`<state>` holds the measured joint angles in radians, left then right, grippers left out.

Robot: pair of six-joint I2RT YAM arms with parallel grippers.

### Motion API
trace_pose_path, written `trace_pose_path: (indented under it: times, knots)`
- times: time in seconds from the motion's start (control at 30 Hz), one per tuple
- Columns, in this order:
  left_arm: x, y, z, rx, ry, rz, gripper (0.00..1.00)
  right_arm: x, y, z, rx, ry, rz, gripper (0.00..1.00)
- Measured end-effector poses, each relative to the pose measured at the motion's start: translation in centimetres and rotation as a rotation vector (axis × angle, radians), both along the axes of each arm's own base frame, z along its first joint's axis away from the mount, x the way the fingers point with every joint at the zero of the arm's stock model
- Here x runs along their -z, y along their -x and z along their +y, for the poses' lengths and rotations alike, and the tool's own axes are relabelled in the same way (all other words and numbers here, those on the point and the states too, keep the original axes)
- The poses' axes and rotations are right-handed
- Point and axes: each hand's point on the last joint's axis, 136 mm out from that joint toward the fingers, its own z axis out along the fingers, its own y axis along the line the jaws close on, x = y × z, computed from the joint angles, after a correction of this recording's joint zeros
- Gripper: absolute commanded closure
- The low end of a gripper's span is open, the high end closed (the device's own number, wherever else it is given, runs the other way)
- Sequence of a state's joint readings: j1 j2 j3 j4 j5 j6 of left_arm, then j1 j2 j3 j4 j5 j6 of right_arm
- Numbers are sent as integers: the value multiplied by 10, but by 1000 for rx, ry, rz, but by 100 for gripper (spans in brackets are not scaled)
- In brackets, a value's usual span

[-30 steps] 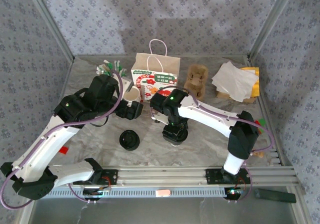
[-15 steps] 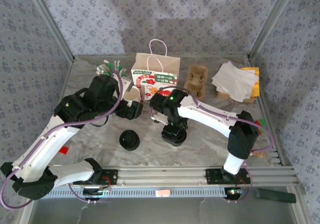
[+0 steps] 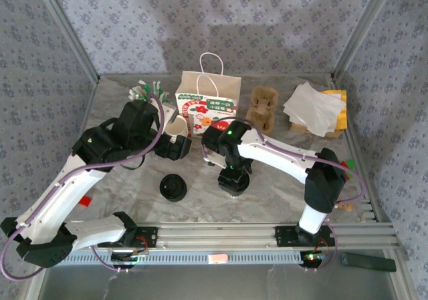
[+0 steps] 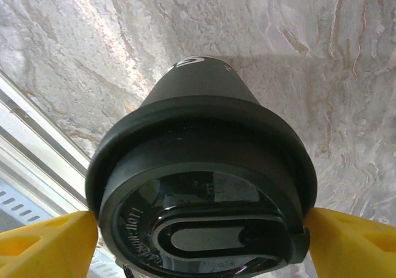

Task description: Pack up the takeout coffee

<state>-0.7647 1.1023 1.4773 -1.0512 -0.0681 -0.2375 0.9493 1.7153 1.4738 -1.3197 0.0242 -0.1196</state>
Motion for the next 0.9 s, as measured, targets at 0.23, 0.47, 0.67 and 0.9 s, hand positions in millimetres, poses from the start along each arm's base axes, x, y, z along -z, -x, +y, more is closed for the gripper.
trace_pose_path:
  times: [0.23,0.47,0.67,0.9]
  knots:
    - [0,0,0,0,0,0,0,1,-3,-2,10,12,-16,14]
    - [0,0,0,0,0,0,0,3,-4,-2,23,13,-25,16]
    - [0,0,0,0,0,0,0,4,-4,-3,31,5,-40,16]
    - [0,0,0,0,0,0,0,6,-3,-3,43,1,-54,16]
